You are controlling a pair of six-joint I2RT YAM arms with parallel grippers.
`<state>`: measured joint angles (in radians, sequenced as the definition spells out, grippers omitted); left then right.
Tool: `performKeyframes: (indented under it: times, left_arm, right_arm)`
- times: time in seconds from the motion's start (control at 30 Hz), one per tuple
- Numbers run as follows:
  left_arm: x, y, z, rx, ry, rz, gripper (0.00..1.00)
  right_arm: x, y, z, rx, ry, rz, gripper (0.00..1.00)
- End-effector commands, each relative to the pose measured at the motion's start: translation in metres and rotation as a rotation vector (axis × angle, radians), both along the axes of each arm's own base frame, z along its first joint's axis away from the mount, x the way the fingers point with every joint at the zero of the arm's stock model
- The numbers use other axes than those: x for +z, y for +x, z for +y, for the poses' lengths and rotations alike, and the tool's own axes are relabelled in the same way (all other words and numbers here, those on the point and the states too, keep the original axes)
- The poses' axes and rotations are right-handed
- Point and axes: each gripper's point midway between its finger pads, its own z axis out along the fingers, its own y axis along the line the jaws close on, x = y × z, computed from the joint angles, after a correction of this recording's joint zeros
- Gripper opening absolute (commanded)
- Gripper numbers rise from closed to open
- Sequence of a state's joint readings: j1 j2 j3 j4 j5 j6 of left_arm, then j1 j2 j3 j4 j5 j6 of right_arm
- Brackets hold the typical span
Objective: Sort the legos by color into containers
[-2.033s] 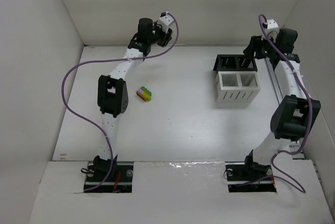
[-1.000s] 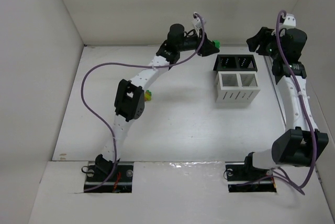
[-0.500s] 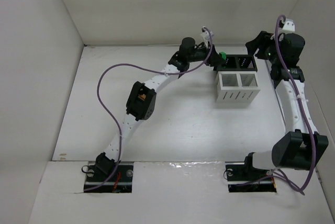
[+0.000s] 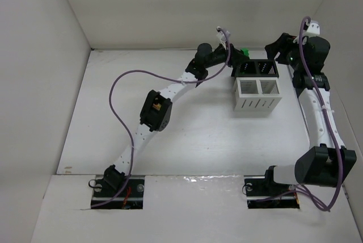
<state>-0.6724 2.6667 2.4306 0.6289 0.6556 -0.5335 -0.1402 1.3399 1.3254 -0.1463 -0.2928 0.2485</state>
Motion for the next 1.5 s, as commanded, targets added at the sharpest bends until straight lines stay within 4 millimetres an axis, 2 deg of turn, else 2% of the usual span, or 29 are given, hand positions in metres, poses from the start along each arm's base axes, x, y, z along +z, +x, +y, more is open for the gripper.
performKeyframes:
  times: [0.0,0.07,0.13,0.2,0.27,0.3,0.67,0.77,0.8,0.97,1.0,1.1,1.13,1.23,1.27,1.3,1.47]
  left_arm:
    - [0.043,0.005,0.004,0.055,-0.11,-0.107,0.0]
    - [0.035,0.01,0.003,0.071,-0.11,-0.099,0.0]
    - [0.043,0.007,0.0,0.077,-0.126,-0.123,0.0]
    - [0.04,0.014,0.001,0.117,-0.129,-0.138,0.0]
    - [0.047,0.015,0.003,0.129,-0.146,-0.149,0.0]
    - [0.041,0.012,-0.003,0.123,-0.137,-0.15,0.0]
    - [0.041,0.016,-0.002,0.145,-0.136,-0.163,0.01]
    - [0.041,0.009,-0.007,0.126,-0.134,-0.165,0.03]
    - [0.04,0.008,-0.007,0.12,-0.129,-0.177,0.04]
    - [0.04,0.008,-0.007,0.12,-0.129,-0.177,0.05]
    - [0.033,0.01,-0.008,0.123,-0.12,-0.178,0.08]
    - [0.031,0.01,-0.009,0.123,-0.114,-0.172,0.16]
    - [0.031,0.01,-0.009,0.123,-0.114,-0.172,0.26]
    - [0.032,0.012,-0.008,0.132,-0.116,-0.17,0.45]
    - [0.032,0.012,-0.008,0.132,-0.116,-0.17,0.55]
    - [0.032,0.007,-0.013,0.123,-0.116,-0.169,0.61]
    - [0.032,0.009,-0.012,0.135,-0.116,-0.175,0.76]
  right_arm:
    - [0.027,-0.003,0.005,-0.007,0.002,-0.088,0.69]
    - [0.027,-0.003,0.005,-0.007,0.002,-0.088,0.69]
    - [0.031,-0.005,0.004,-0.018,0.0,-0.097,0.71]
    - [0.031,-0.005,0.004,-0.018,0.0,-0.097,0.71]
    - [0.027,-0.005,0.004,-0.018,0.001,-0.088,0.71]
    - [0.027,-0.005,0.004,-0.018,0.001,-0.088,0.71]
    - [0.02,-0.004,0.004,-0.019,0.011,-0.078,0.72]
    - [0.024,-0.006,0.004,-0.019,0.01,-0.087,0.73]
    - [0.019,-0.006,0.004,-0.019,0.011,-0.078,0.73]
    - [0.019,-0.006,0.004,-0.019,0.011,-0.078,0.73]
    - [0.019,-0.006,0.004,-0.019,0.011,-0.078,0.73]
    - [0.021,-0.006,0.004,-0.019,0.01,-0.087,0.73]
    - [0.021,-0.006,0.004,-0.019,0.01,-0.087,0.73]
    - [0.021,-0.006,0.004,-0.019,0.01,-0.087,0.73]
    - [0.021,-0.006,0.004,-0.019,0.01,-0.087,0.73]
    - [0.021,-0.006,0.004,-0.019,0.01,-0.087,0.74]
    - [0.018,-0.003,0.004,-0.019,0.011,-0.078,0.74]
